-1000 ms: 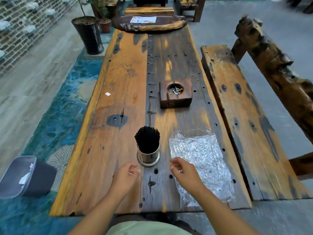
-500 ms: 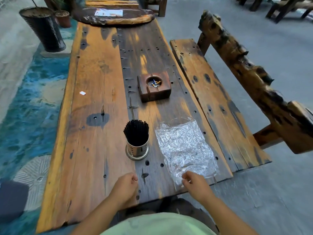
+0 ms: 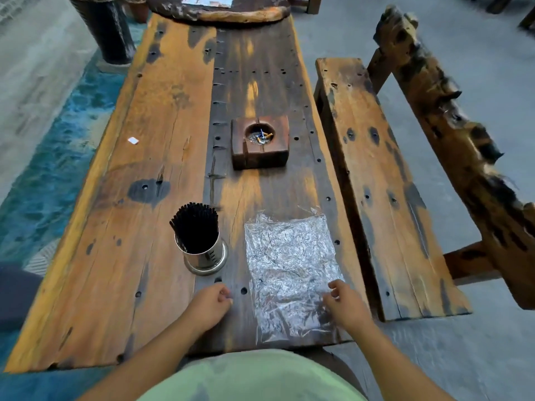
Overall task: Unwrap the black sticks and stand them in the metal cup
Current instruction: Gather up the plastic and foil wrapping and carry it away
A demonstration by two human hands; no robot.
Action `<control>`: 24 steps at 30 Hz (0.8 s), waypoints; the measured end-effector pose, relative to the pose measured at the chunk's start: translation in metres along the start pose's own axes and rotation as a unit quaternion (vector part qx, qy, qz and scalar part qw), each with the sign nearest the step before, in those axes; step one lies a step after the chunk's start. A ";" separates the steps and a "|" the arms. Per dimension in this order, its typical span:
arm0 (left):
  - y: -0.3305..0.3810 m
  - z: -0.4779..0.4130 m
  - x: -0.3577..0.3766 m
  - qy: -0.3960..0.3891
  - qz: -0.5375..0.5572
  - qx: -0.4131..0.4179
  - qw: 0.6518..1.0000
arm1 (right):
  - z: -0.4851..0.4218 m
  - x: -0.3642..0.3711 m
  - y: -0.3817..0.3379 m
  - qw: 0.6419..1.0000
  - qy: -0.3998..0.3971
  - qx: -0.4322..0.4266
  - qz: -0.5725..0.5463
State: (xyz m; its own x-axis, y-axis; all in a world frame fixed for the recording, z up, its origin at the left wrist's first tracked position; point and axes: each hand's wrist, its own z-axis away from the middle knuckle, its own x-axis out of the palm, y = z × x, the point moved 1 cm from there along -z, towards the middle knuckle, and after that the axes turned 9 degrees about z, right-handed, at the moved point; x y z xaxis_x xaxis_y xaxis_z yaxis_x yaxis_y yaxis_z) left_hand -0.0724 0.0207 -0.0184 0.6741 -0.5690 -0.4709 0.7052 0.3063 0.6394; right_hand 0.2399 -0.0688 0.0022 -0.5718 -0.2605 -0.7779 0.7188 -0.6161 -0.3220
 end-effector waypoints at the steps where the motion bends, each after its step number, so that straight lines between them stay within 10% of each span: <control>1: 0.007 -0.002 0.006 0.011 0.009 -0.015 1.000 | -0.010 -0.007 0.006 1.000 -0.005 -0.008 0.001; 24: 0.055 -0.069 0.071 0.133 0.333 -0.189 0.914 | -0.128 -0.028 0.028 0.987 -0.061 0.068 -0.132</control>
State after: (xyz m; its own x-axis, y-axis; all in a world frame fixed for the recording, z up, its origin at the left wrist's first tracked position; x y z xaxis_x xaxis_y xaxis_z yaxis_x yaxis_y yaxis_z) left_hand 0.0292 0.0498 -0.0588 0.9759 0.0308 -0.2162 0.1096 0.7874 0.6066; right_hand 0.3269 0.0163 -0.0543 -0.7818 -0.1605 -0.6026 0.4832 -0.7668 -0.4226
